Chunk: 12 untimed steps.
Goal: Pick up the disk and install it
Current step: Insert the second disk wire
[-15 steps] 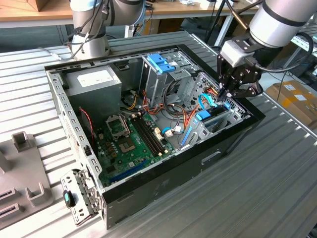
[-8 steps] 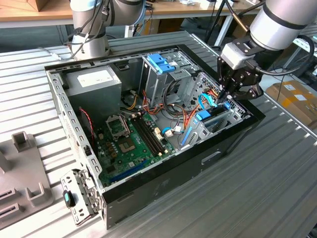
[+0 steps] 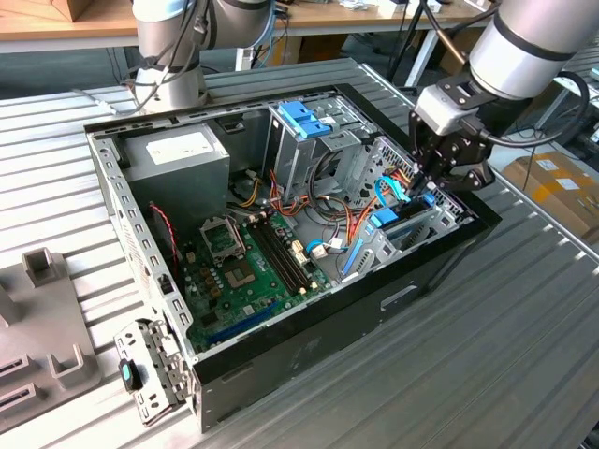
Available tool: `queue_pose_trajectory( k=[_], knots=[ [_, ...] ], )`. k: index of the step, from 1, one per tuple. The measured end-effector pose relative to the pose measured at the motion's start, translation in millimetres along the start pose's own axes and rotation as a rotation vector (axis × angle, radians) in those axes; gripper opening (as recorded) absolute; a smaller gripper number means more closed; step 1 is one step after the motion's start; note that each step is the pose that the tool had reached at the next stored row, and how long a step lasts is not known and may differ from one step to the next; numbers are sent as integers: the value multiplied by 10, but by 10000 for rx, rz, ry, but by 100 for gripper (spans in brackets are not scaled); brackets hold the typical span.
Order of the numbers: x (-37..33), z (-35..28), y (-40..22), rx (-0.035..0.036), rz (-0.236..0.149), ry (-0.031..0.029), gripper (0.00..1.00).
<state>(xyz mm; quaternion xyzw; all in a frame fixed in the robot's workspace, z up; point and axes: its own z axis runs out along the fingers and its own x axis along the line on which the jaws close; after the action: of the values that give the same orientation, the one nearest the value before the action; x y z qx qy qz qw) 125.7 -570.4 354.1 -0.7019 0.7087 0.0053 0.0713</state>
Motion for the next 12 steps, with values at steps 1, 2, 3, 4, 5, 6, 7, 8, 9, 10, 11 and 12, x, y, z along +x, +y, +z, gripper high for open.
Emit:
queue_pose_trajectory(
  k=[1,2,3,4,5,6,7,8,9,10,11,12],
  knots=[
    [1,3,1,0,-2,2,16],
    [1,7,1,-1,-2,0,16],
    [2,12,2,-1,-3,1,16],
    [2,12,2,-1,-2,2,16],
    [2,12,2,0,-3,2,16],
    [2,12,2,0,-3,2,16],
    [6,13,2,-1,-2,3,16],
    [12,13,3,0,-2,2,16],
    [16,12,3,-1,-2,2,16],
    [17,13,3,0,-2,1,16],
    [17,14,3,0,-2,1,16],
    [18,19,3,0,-2,1,16]
  ],
)
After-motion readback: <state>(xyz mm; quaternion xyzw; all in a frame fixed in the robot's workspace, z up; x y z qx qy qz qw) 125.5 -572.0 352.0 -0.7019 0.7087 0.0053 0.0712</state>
